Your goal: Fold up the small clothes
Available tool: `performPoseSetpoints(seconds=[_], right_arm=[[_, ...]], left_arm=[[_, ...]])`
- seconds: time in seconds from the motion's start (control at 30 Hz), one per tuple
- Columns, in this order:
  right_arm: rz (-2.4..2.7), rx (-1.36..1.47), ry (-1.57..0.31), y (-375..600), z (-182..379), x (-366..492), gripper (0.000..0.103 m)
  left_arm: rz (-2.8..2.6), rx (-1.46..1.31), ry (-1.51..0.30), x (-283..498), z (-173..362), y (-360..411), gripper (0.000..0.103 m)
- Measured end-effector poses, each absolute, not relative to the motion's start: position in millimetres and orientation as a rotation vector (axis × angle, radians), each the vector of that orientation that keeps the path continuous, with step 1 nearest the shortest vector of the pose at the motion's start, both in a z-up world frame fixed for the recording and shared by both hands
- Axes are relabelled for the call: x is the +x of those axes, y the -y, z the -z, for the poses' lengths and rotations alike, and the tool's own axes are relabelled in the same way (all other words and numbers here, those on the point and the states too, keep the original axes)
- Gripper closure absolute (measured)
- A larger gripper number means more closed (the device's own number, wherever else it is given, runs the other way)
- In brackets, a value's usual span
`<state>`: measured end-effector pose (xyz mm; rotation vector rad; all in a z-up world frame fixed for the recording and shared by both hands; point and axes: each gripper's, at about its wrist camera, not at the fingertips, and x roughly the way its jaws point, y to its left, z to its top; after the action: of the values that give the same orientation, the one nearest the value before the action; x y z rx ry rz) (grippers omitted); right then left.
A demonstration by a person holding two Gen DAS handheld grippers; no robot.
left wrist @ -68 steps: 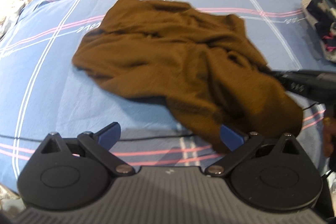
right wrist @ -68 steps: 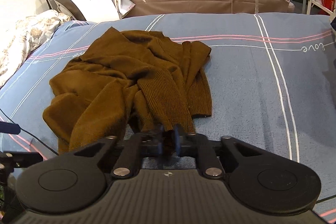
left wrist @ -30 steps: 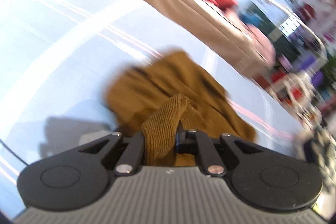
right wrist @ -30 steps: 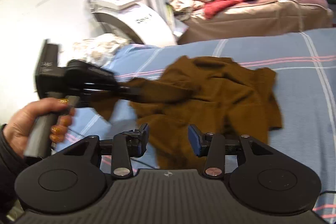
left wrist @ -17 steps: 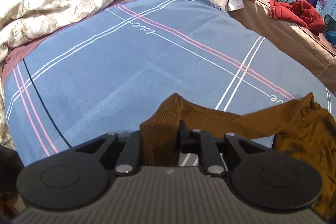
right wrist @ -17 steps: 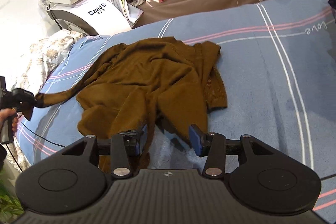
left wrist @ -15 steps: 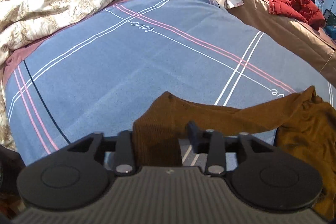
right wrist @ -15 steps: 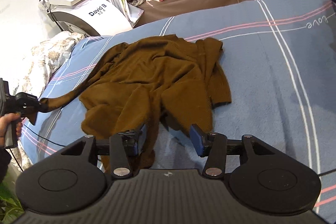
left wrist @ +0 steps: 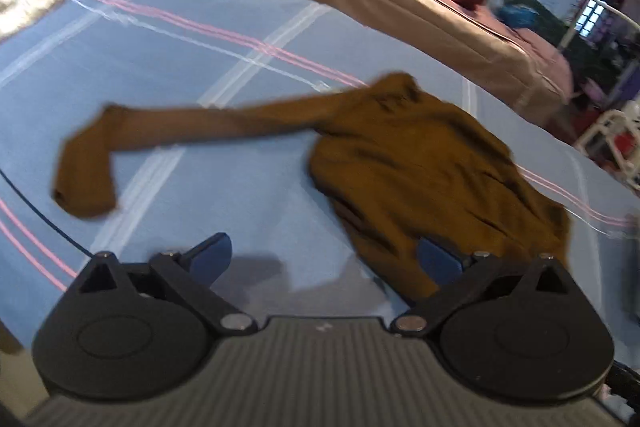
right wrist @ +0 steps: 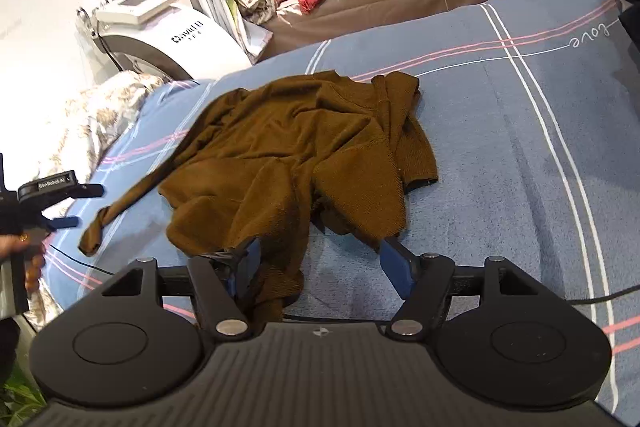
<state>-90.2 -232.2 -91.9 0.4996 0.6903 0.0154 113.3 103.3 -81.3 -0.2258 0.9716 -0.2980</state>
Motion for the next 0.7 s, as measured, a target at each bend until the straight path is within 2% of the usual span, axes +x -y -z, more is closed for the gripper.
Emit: performPoseSetpoints(seconds=[0.1,0.17,0.27,0.37,0.4,0.43,0.53,0.7], right_arm=[[-0.053,0.489,-0.682,225.0,91.0,-98.1,0.0],[-0.077,0.479,-0.673,220.6,89.9,-103.7,0.0],[-0.098,0.479,-0.67,217.1,89.5,-110.9,0.0],[-0.095,0.488,-0.688,215.9,93.2,-113.5,0.0],[-0.1,0.495,-0.694,215.5,94.9,-113.6,0.0],[-0.102,0.499,-0.7,215.4,95.9,-113.1,0.0],[-0.115,0.498,-0.701,213.1,96.7,-113.5,0.0],[-0.173,0.494,-0.681,206.4,94.8,-115.3,0.0]], left_arm=[[0.463,-0.288,-1.069,91.4,104.8,-63.5,0.003],[0.497,-0.32,-1.123,81.6,122.3,-43.7,0.008],[0.514,-0.41,-1.152,78.3,143.1,-28.0,0.023],[0.519,-0.409,-1.128,89.0,152.9,-13.9,0.056],[0.509,-0.387,-1.126,93.1,154.0,-8.9,0.08],[0.502,-0.369,-1.117,97.4,152.8,-3.9,0.092],[0.502,-0.336,-1.059,109.4,139.3,6.2,0.098],[0.568,-0.24,-0.925,126.8,94.3,40.5,0.098]])
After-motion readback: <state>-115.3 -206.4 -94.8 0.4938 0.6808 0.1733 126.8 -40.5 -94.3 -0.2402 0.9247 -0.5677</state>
